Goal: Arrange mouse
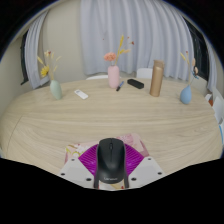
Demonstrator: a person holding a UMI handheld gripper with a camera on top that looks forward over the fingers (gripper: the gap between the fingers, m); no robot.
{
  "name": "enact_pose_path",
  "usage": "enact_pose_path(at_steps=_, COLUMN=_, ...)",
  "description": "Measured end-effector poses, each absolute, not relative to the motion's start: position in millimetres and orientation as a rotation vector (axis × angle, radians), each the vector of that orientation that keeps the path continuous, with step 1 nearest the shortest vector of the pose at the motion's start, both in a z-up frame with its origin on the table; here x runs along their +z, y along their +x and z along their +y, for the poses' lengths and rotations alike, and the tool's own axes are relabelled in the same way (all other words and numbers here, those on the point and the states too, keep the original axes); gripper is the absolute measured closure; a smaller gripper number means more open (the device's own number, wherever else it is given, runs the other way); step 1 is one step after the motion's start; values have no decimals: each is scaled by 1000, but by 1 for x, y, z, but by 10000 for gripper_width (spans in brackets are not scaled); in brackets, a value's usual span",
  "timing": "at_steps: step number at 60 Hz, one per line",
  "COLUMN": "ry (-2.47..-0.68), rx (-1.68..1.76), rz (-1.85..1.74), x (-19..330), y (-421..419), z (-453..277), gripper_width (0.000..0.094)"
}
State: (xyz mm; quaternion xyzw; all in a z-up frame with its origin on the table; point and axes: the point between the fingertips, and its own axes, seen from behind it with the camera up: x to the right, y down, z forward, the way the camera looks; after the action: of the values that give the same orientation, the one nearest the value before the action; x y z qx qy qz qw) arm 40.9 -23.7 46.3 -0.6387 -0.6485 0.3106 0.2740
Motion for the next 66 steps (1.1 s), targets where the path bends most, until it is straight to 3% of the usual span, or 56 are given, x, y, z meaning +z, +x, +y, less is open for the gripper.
enact_pose_path(at_steps=8, ry=-1804, rx=720, rz=-1756, x=-7, y=56, z=-22, gripper_width=577)
enact_pose_path(at_steps=17, ry=-1795, rx=677, rz=-1743, x=-13, y=57, z=-20, gripper_width=453)
enact_pose_path(at_steps=19, ry=-1806, rx=662, rz=-1737, x=-12, y=58, z=-18, gripper_width=363)
enact_pose_path(at_steps=23, ry=-1837, rx=641, rz=-1713, x=-2, y=63, z=-14, gripper_width=56)
enact_pose_path(at_steps=26, ry=-1850, rx=649, rz=-1688, x=13, y=68, z=-11, gripper_width=100)
enact_pose_path(at_steps=40, ry=-1868, rx=634, rz=-1700, x=78, y=145, z=-4, gripper_width=79)
enact_pose_path(at_steps=66, ry=-1850, rx=569, rz=-1739, x=76, y=231, z=11, gripper_width=80)
